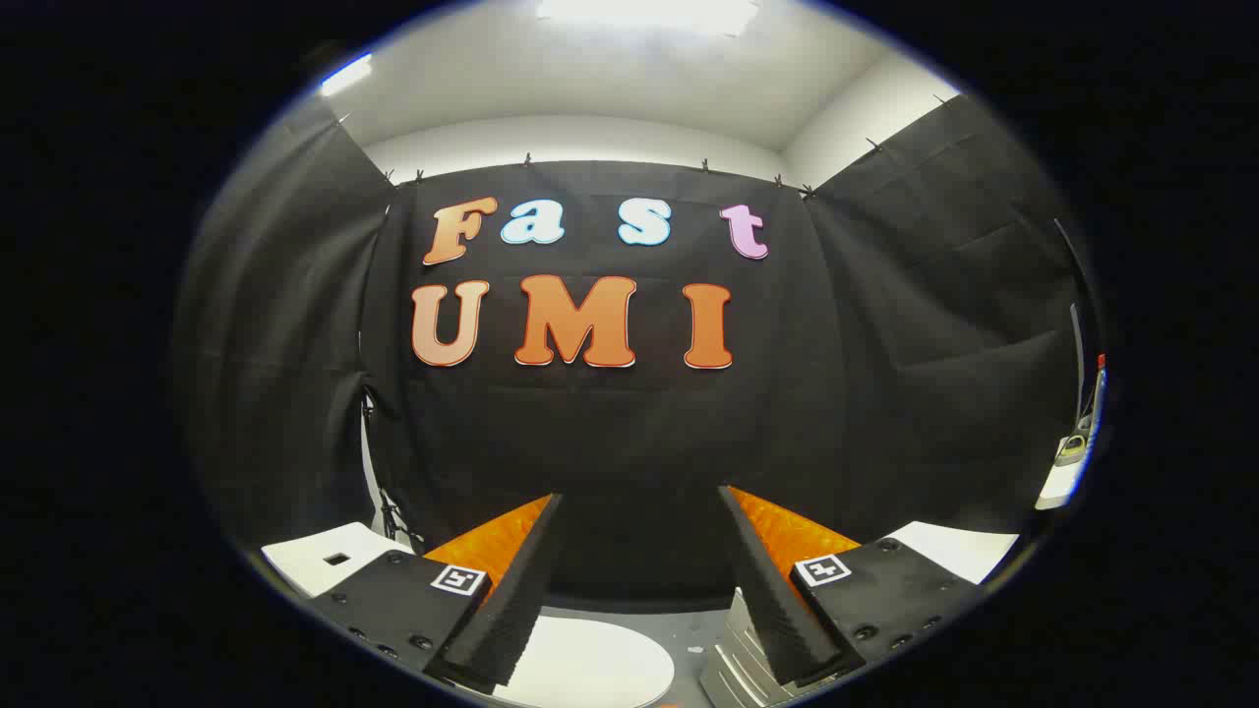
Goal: Open the toilet lid.
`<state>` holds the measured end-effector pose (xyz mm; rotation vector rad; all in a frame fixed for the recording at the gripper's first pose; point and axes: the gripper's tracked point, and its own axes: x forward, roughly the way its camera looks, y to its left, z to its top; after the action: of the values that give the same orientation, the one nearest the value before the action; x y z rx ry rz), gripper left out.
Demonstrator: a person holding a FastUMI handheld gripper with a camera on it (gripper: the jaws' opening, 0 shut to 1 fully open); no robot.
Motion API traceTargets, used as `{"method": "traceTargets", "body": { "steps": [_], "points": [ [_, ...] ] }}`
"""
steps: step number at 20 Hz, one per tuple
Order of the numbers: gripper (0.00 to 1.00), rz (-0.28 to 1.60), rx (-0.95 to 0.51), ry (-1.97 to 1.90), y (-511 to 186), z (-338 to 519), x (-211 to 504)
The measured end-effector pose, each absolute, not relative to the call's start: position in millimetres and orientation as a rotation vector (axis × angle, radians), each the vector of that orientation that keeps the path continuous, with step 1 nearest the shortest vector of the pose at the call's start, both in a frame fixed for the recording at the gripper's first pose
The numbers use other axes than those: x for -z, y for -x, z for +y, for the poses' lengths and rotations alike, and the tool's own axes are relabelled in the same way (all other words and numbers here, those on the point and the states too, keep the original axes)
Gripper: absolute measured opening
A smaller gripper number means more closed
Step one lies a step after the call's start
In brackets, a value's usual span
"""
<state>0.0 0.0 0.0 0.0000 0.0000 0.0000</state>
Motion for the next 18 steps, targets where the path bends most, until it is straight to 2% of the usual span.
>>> {"method": "traceTargets", "body": {
  "steps": [10, 18],
  "points": [
    [0.98, -0.02, -0.011, 0.029, -8, 26, 5],
    [1.0, -0.005, 0.019, 0.032, -8, 14, 20]
  ]
}}
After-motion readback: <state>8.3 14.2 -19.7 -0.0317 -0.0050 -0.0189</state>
